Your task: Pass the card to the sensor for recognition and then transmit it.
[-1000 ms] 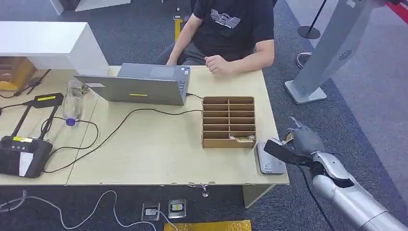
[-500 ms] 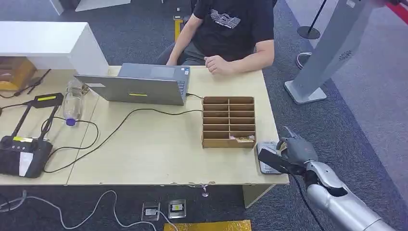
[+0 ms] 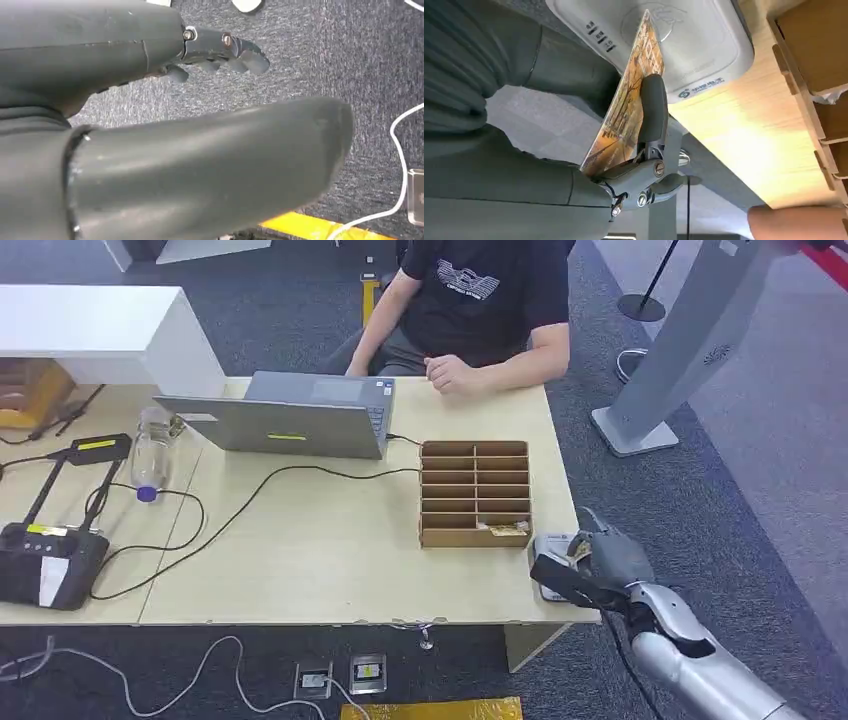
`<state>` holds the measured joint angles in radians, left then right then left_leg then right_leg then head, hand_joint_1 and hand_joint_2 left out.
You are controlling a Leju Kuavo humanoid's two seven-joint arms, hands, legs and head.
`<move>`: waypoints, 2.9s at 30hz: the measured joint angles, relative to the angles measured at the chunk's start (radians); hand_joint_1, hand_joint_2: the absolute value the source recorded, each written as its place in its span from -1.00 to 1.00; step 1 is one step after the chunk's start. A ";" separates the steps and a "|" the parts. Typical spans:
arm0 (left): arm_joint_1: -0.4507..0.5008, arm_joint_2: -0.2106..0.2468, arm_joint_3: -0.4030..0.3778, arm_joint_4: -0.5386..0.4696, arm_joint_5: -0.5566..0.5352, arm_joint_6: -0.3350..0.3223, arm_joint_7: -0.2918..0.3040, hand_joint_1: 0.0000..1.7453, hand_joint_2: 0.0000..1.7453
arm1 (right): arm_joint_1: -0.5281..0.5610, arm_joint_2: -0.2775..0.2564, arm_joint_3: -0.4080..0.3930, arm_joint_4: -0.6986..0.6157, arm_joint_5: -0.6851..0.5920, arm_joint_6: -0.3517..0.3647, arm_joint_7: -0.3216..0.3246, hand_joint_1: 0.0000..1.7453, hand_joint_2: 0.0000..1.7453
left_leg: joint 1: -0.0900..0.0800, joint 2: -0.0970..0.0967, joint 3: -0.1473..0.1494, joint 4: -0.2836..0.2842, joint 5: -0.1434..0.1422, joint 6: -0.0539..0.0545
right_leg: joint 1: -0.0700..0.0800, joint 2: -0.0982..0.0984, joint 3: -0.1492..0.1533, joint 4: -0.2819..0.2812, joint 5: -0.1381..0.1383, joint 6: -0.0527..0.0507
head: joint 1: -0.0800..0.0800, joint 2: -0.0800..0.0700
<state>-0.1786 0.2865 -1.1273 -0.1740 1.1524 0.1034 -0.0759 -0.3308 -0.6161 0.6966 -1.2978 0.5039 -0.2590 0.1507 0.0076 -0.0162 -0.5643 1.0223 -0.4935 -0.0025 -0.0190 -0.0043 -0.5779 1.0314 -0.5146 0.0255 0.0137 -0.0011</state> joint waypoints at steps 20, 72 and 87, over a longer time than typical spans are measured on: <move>0.000 0.006 0.000 0.000 0.000 0.013 -0.026 -1.00 -1.00 | -0.189 -0.146 -0.371 -0.192 0.116 0.138 -0.087 1.00 1.00 | -0.001 0.000 -0.002 0.000 0.000 0.000 | -0.001 0.000 -0.001 0.000 0.001 0.000 | 0.000 0.000; -0.071 0.005 -0.050 -0.002 -0.121 -0.031 0.016 -1.00 -1.00 | -0.357 0.222 -0.223 0.093 0.386 0.163 -0.145 1.00 1.00 | 0.003 -0.002 -0.003 0.000 0.000 -0.001 | 0.002 -0.001 0.000 -0.001 0.000 -0.001 | 0.000 0.000; -0.065 0.005 -0.050 -0.002 -0.114 -0.030 0.016 -1.00 -1.00 | -0.357 0.244 -0.216 0.141 0.394 0.045 -0.186 -1.00 -1.00 | 0.003 -0.002 -0.003 0.000 0.000 -0.001 | 0.002 -0.001 0.000 -0.001 0.000 -0.001 | 0.000 0.000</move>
<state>-0.2432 0.2918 -1.1772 -0.1762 1.0380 0.0732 -0.0603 -0.6882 -0.3723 0.4803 -1.1566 0.8980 -0.2137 -0.0351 0.0102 -0.0180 -0.5669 1.0224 -0.4930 -0.0032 -0.0166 -0.0054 -0.5781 1.0308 -0.5142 0.0248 0.0141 -0.0011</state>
